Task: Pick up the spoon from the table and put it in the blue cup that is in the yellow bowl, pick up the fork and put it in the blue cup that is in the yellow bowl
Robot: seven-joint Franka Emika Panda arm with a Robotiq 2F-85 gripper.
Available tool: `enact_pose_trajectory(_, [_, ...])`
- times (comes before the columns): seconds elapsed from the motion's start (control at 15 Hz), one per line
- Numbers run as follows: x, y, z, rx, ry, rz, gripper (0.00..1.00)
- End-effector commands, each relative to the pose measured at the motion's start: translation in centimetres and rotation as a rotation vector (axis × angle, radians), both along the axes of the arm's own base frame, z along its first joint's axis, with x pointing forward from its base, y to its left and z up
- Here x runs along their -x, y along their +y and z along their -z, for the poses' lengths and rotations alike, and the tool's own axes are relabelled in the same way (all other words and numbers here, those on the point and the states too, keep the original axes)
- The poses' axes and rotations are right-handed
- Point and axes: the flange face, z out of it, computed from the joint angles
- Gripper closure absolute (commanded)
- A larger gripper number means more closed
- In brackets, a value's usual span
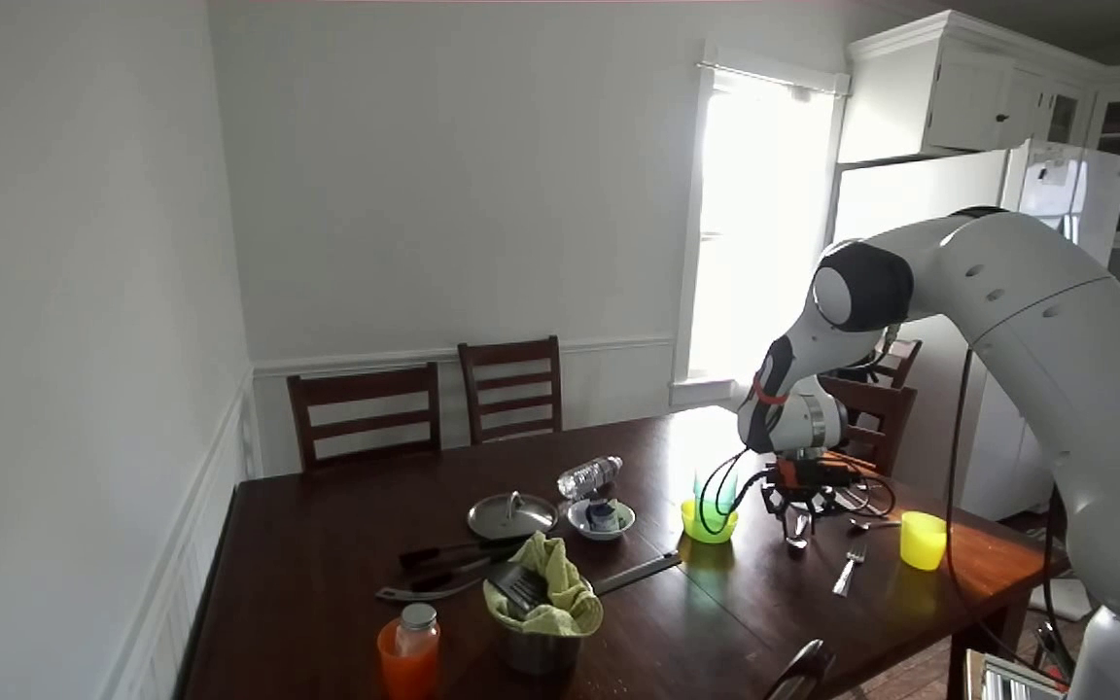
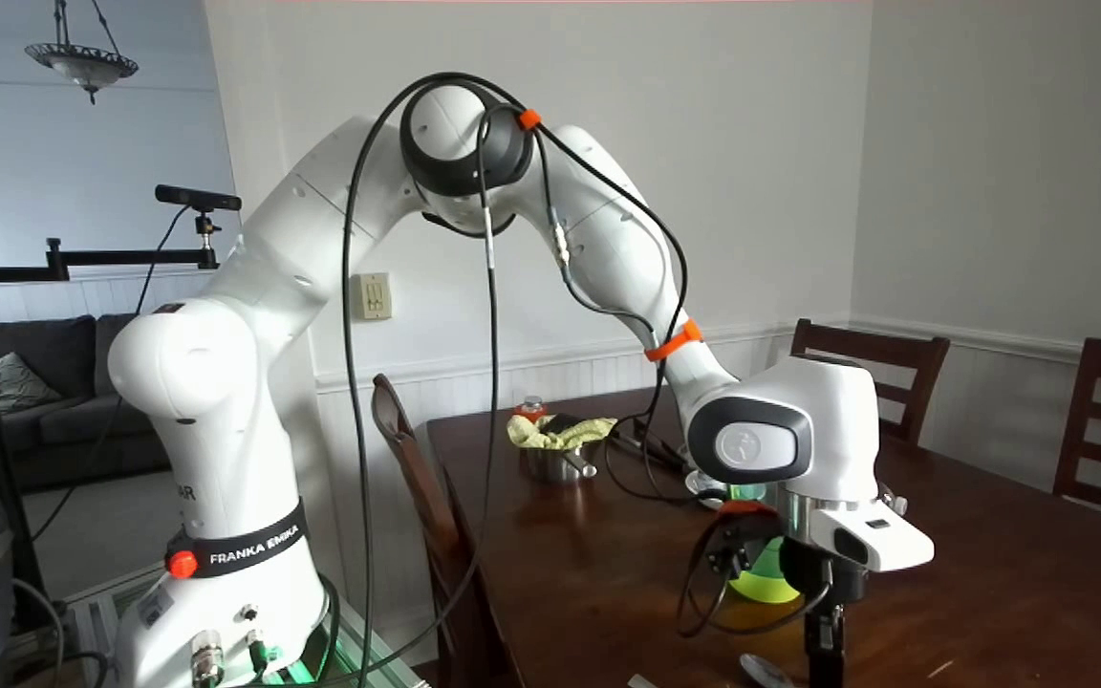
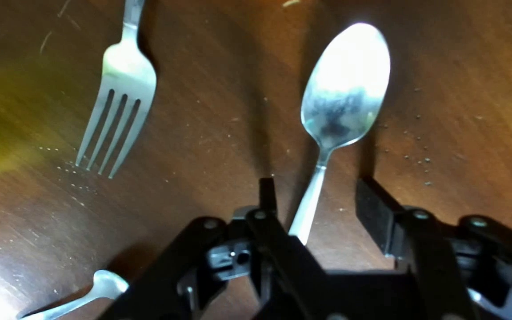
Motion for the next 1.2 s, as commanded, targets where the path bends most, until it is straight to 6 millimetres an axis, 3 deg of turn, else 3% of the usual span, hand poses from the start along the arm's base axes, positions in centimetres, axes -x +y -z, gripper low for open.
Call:
enact_pose_trajectory(0.0, [-0.3,-0.5,0.4,-0.004,-0.023,-0.005,0.81])
enact_pose_trajectory(0.2, [-0.7,-0.2,0.3,0.000,-0.028,-0.006,0.99])
enact_pose_trajectory(0.4, [-0.7,-0.3,0.1,0.007,-0.027,-0.005,0.98])
enact_pose_trajectory(0.8, [-0.4,1.2,-5.8,0.144,-0.057,-0.058,0.98])
enact_pose_trajectory(1.13, [-0.7,4.6,-11.0,0.317,-0.084,-0.128,0.98])
